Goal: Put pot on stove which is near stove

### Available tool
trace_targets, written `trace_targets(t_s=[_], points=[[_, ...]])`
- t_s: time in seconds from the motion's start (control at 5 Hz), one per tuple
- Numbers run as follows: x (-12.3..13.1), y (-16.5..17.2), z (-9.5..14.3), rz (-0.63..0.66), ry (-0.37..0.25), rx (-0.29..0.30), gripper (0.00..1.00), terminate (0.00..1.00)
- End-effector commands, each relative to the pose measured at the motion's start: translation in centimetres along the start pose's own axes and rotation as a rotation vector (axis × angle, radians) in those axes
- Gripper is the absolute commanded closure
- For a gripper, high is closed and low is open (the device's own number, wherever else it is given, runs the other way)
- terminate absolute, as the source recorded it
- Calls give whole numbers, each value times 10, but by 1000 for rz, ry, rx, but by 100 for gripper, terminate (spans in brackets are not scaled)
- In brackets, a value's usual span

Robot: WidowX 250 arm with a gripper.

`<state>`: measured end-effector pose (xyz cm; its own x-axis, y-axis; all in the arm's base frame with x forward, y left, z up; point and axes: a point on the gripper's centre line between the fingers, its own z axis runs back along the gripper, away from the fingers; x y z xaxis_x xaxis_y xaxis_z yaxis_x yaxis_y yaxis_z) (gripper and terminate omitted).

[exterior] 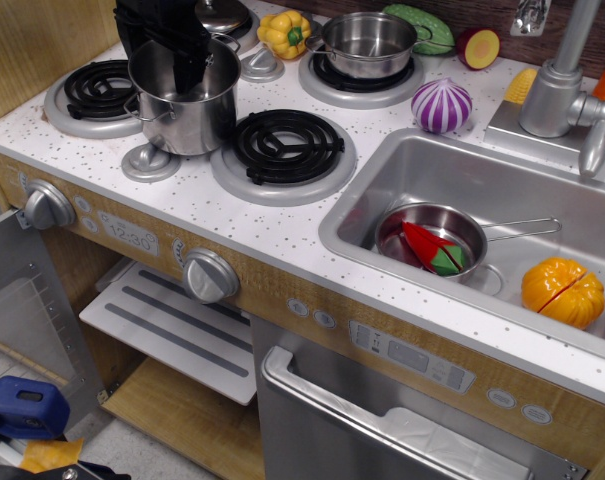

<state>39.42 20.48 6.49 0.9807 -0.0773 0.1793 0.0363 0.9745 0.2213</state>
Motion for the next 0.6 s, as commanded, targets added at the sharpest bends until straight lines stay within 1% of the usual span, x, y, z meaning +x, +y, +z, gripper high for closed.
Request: trace_targets(t_s=[0.0, 0.2, 0.4], points=[[4, 14, 25, -1, -52, 39, 100, 0], [2, 19, 25, -15, -57, 40, 100, 0], [1, 23, 26, -24, -70, 56, 100, 0]])
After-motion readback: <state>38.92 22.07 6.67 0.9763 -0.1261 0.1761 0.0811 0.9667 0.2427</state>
